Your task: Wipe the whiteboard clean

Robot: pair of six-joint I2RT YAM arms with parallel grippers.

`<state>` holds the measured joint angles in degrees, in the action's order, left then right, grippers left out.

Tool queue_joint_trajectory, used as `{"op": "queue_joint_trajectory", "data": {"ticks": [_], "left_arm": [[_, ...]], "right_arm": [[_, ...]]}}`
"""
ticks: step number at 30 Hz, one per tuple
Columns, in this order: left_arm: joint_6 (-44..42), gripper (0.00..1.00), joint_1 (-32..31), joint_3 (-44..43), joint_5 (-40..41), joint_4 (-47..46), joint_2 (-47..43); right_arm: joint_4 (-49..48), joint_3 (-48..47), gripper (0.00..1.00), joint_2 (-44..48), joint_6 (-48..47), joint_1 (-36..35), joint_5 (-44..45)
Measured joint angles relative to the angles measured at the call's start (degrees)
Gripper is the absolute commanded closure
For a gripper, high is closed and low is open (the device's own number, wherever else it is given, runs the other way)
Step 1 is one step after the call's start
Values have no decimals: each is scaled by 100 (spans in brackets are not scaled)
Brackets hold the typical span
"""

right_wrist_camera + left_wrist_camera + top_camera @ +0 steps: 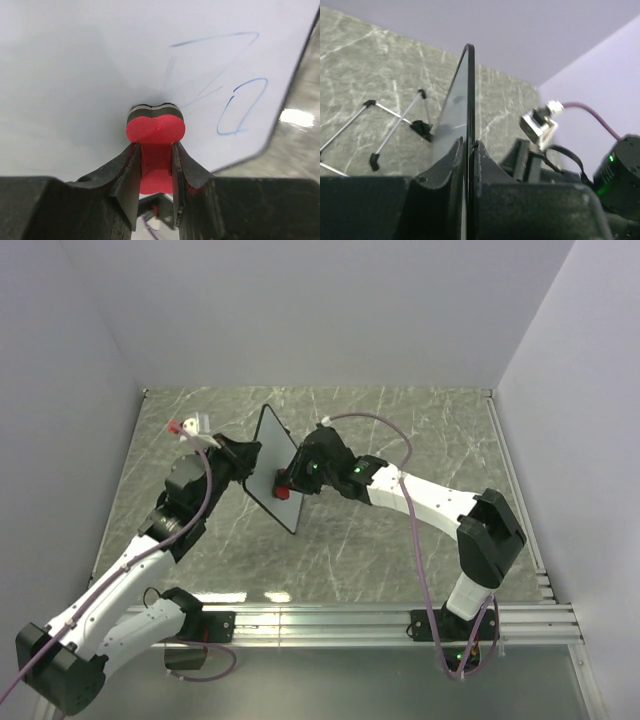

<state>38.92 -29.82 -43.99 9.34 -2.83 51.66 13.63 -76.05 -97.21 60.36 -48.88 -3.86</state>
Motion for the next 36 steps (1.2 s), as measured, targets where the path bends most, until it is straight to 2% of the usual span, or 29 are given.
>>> {"op": "queue_joint_trajectory", "data": {"ticks": [3, 6, 11, 21, 26, 32, 36], "left_arm": [[306, 100, 48, 603, 315, -256, -284], [654, 100, 90, 1314, 522, -92, -356], [1314, 100, -57, 2138, 76, 192, -365], [1480, 100, -63, 2188, -94, 457, -420], [1453, 100, -50, 2129, -122, 520, -382], [1338, 100, -9, 1928, -175, 730, -212], [1274, 100, 2, 1869, -184, 850, -151]], "right_arm": [[-107, 455, 100, 114, -17, 46, 44], [-129, 822, 100, 140, -63, 76, 94], [-199, 1263, 100, 129, -177, 50, 107], [-501, 2236, 100, 684, -256, 35, 188], [-389, 2286, 100, 750, -361, 24, 304], [-780, 3202, 100, 1189, -470, 490, 315], [-831, 3158, 100, 1069, -474, 601, 343]]}}
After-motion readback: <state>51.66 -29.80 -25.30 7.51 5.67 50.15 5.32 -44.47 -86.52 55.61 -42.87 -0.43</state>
